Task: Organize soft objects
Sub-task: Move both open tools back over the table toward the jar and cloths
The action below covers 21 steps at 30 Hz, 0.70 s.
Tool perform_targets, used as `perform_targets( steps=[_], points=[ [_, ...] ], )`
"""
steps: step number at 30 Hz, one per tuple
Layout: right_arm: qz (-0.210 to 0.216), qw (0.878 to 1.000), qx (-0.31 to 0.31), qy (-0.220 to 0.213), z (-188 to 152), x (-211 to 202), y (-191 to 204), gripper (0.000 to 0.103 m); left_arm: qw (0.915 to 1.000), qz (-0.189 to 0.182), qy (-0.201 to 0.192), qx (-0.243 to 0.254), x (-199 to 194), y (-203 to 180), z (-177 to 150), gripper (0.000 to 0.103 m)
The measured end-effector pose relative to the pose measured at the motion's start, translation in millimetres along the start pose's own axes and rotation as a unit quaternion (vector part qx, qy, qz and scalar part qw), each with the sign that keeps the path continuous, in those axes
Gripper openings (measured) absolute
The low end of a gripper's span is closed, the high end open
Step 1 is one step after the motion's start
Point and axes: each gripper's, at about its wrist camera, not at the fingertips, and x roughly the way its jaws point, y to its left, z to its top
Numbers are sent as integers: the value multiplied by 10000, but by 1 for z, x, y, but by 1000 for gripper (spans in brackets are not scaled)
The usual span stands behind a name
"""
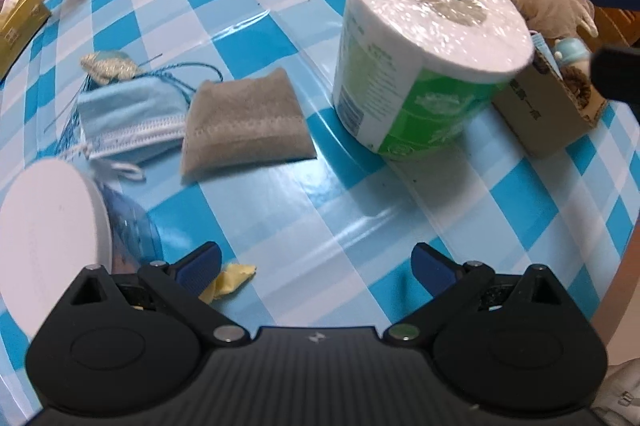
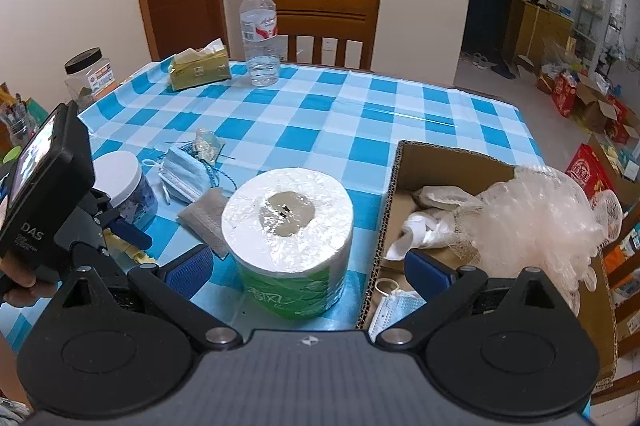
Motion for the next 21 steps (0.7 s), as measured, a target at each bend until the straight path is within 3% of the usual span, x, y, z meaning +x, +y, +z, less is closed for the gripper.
perform_targets(
  steps=[7,13,21],
  points=[
    [73,9998,-201,-16,8,2,5,103,9986,92,5,-517,-2,12,-24,100],
    [253,9979,-596,-28,24,8,17,103,9940,365,-393,-954,-19,20,-44,100],
    [671,9892,-1304,-45,52,28,45,103,9768,982,-685,-1776,-30,48,-69,99]
  ],
)
